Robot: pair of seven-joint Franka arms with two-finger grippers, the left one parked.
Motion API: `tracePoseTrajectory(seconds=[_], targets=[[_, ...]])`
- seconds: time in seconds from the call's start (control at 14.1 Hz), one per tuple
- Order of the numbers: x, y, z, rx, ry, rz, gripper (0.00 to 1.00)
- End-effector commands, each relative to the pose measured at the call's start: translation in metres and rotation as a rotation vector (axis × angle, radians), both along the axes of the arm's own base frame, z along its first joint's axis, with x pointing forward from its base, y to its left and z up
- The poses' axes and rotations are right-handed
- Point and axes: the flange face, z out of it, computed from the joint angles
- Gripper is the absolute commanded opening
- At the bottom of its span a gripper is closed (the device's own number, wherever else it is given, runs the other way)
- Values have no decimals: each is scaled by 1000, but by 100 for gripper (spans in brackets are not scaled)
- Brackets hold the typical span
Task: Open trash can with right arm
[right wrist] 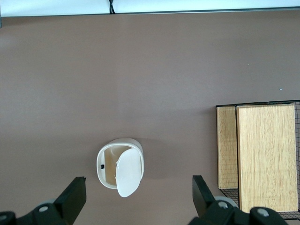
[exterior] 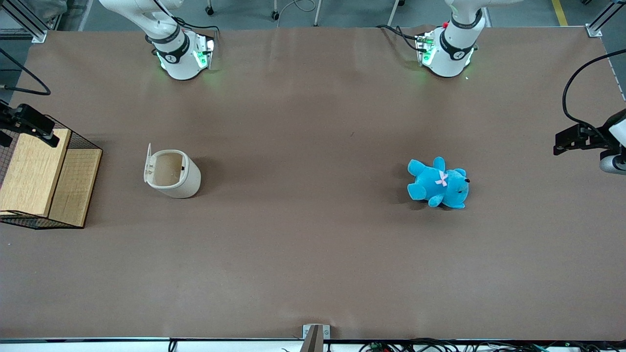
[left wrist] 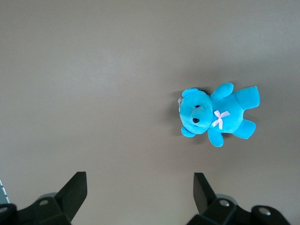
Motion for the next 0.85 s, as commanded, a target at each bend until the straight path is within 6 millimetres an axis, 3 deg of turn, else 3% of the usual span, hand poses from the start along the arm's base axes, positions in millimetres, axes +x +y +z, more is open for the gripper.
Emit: tracePoseTrajectory(seconds=[0.0, 0.78], targets=[[-8, -2, 7, 4, -9, -14, 100], [-8, -6, 12, 3, -18, -20, 100]])
